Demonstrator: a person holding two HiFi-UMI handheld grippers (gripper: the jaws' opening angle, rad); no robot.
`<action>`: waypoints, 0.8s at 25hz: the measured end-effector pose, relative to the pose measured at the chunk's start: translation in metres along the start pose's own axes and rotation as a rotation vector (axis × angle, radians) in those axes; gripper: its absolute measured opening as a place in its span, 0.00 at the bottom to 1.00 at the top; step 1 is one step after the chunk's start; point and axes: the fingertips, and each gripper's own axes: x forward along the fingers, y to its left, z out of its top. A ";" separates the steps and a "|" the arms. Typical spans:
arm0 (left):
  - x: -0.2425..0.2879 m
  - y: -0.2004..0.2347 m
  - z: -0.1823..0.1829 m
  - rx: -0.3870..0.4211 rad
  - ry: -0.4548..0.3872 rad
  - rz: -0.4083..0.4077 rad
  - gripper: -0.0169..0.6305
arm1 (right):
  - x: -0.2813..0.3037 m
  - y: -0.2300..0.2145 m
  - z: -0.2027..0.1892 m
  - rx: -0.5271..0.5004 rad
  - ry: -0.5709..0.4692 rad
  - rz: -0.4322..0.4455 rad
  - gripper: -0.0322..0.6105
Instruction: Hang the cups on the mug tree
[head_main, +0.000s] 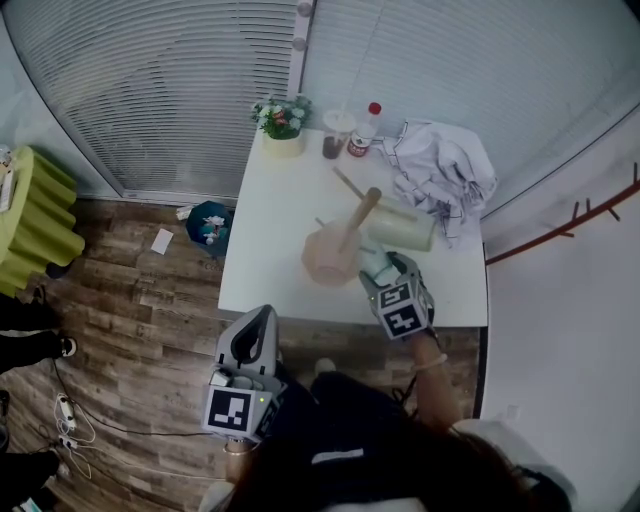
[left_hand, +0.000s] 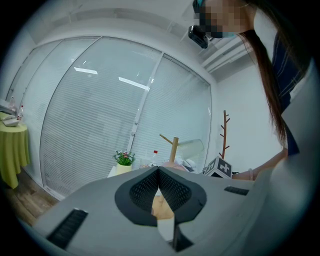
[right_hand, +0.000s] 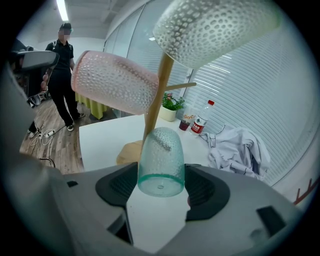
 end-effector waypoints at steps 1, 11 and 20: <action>0.000 0.000 -0.001 -0.003 0.011 0.003 0.03 | 0.000 0.000 0.000 -0.001 -0.001 -0.001 0.52; 0.000 -0.006 -0.002 0.014 0.032 -0.003 0.03 | -0.005 0.001 0.002 0.022 -0.030 -0.004 0.55; -0.006 -0.023 -0.004 0.035 0.060 -0.010 0.03 | -0.017 0.005 -0.002 0.053 -0.079 -0.008 0.53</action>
